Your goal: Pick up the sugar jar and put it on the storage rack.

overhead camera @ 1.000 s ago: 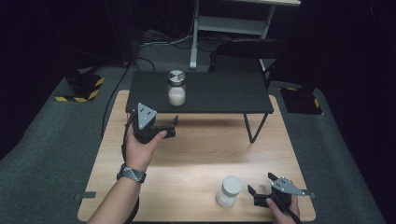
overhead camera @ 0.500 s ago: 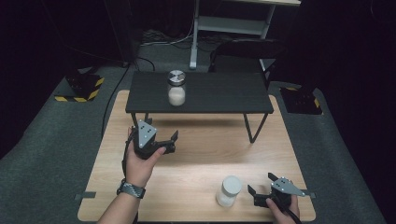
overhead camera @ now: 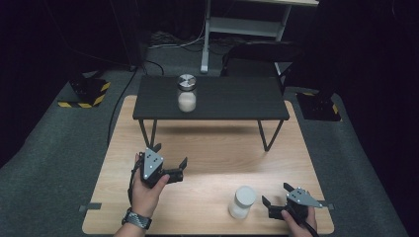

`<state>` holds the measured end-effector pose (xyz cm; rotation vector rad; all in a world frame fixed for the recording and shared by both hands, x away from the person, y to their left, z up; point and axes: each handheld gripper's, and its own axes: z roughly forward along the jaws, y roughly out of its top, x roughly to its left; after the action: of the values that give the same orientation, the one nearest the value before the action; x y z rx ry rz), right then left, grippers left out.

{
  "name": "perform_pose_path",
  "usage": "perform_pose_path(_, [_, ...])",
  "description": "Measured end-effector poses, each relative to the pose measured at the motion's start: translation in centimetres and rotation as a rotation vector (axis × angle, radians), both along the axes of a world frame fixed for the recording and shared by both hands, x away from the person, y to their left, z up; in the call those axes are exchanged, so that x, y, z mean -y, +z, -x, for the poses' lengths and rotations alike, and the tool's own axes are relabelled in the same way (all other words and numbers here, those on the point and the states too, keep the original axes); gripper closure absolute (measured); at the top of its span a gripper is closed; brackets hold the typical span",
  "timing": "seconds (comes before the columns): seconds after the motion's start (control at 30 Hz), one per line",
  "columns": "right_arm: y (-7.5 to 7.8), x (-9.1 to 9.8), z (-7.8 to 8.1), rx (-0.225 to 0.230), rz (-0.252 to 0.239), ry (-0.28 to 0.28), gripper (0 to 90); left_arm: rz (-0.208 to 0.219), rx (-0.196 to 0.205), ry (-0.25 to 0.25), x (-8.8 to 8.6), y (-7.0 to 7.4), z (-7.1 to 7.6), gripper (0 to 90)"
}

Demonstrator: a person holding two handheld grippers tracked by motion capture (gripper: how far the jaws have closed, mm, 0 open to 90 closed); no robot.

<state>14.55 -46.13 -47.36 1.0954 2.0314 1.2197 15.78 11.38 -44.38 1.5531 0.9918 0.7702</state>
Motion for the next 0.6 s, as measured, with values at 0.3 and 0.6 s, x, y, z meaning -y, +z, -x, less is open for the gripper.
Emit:
perform_pose_path(0.3, [0.0,0.0,0.0,0.0,0.0,-0.001,0.7,-0.018,-0.057,-0.018,-0.5,-2.5,1.8,0.2])
perform_pose_path(0.6, [0.0,-0.1,0.1,0.002,0.004,-0.002,0.7,-0.005,-0.114,-0.029,-1.0,-4.0,2.8,0.2])
